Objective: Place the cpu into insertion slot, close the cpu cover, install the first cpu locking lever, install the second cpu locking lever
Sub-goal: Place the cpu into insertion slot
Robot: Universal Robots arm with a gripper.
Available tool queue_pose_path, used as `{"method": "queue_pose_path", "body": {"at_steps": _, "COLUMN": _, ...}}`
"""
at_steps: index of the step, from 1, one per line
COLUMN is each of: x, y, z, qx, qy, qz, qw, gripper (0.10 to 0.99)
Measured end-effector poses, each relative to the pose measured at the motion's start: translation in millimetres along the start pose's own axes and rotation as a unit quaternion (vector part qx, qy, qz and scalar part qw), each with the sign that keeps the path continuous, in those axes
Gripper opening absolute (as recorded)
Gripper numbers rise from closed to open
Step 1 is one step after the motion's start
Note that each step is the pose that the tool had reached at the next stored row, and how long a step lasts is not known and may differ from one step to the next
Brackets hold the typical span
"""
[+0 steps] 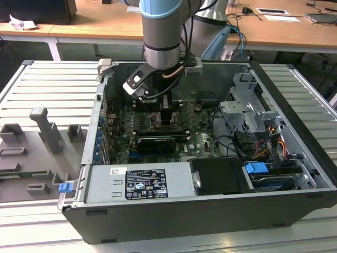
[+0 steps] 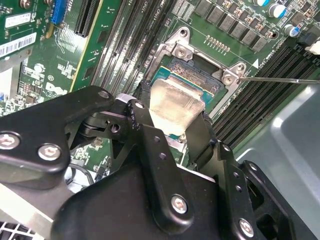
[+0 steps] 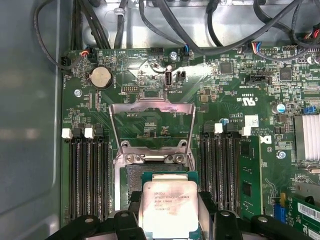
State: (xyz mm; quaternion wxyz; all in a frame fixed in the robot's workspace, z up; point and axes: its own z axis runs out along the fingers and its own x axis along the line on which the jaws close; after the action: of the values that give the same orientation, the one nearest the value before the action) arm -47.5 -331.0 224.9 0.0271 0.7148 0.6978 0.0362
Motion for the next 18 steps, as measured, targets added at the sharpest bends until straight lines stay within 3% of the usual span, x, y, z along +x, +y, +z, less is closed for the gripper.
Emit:
{"method": "queue_pose_path", "body": {"at_steps": 4, "x": 3.0, "y": -0.9, "z": 1.8, "qx": 0.0001, "qy": -0.0001, "qz": 0.0, "qw": 1.0, "gripper": 0.525}}
{"method": "queue_pose_path", "body": {"at_steps": 7, "x": 8.4, "y": -1.7, "z": 9.0, "qx": 0.0, "qy": 0.0, "qz": 0.0, "qw": 1.0, "gripper": 0.525}}
{"method": "queue_pose_path", "body": {"at_steps": 10, "x": 10.2, "y": -2.0, "z": 12.0, "qx": 0.0, "qy": 0.0, "qz": 0.0, "qw": 1.0, "gripper": 0.525}}
{"method": "queue_pose_path", "body": {"at_steps": 14, "x": 11.3, "y": -3.0, "z": 22.5, "qx": 0.0002, "qy": 0.0001, "qz": 0.0, "qw": 1.0, "gripper": 0.525}}
{"method": "queue_pose_path", "body": {"at_steps": 18, "x": 11.3, "y": -3.0, "z": 22.7, "qx": 0.0003, "qy": 0.0, "qz": 0.0, "qw": 1.0, "gripper": 0.525}}
